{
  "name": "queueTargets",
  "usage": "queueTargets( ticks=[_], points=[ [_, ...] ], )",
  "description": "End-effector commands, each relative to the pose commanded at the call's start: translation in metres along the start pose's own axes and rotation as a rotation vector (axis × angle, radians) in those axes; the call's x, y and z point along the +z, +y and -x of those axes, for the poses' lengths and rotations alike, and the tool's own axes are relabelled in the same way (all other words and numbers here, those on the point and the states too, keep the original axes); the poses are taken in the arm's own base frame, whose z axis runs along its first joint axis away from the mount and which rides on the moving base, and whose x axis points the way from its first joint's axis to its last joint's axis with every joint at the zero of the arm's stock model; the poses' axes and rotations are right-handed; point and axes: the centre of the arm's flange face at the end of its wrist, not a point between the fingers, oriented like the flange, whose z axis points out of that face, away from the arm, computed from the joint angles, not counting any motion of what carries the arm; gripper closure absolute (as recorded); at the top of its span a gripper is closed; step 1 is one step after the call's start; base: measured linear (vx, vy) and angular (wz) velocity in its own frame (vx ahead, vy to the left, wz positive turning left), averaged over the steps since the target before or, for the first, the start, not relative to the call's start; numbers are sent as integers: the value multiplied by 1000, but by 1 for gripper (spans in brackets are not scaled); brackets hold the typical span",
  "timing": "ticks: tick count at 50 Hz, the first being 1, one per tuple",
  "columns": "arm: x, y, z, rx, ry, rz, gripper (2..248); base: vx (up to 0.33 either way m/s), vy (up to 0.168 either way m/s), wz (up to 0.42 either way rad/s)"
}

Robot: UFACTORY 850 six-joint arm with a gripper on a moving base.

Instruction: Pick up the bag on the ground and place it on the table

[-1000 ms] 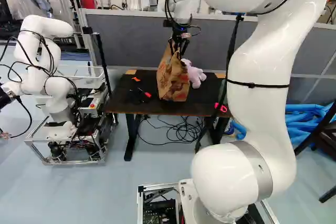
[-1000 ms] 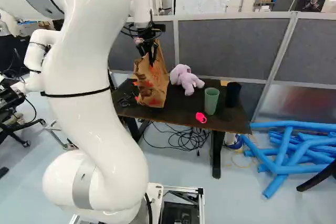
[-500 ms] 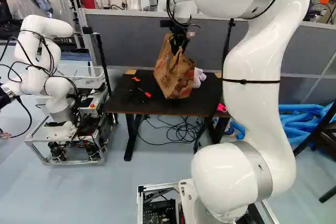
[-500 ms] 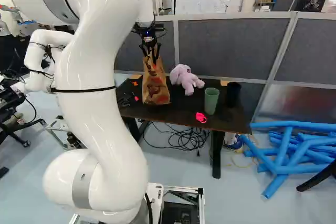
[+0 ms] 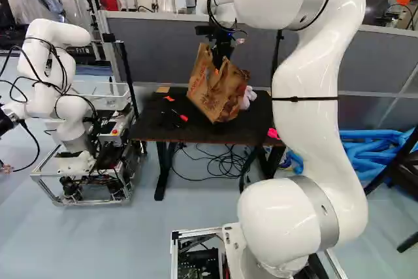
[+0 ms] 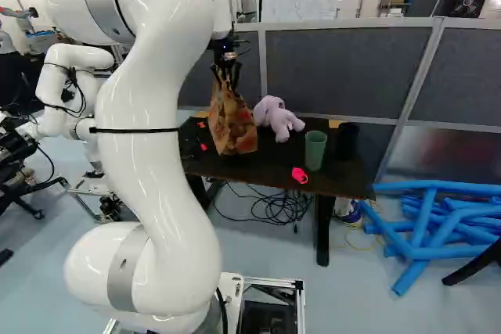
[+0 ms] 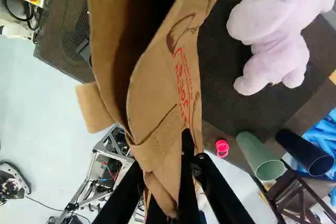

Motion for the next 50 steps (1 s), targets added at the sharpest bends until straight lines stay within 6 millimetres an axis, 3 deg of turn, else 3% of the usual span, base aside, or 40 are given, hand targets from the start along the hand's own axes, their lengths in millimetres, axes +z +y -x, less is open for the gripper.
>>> queueTargets(
  ticks=[12, 50],
  points=[
    [10, 7, -10, 2, -8, -3, 229, 0, 0, 0],
    [71, 20, -34, -6, -13, 16, 229, 0, 0, 0]
  ],
)
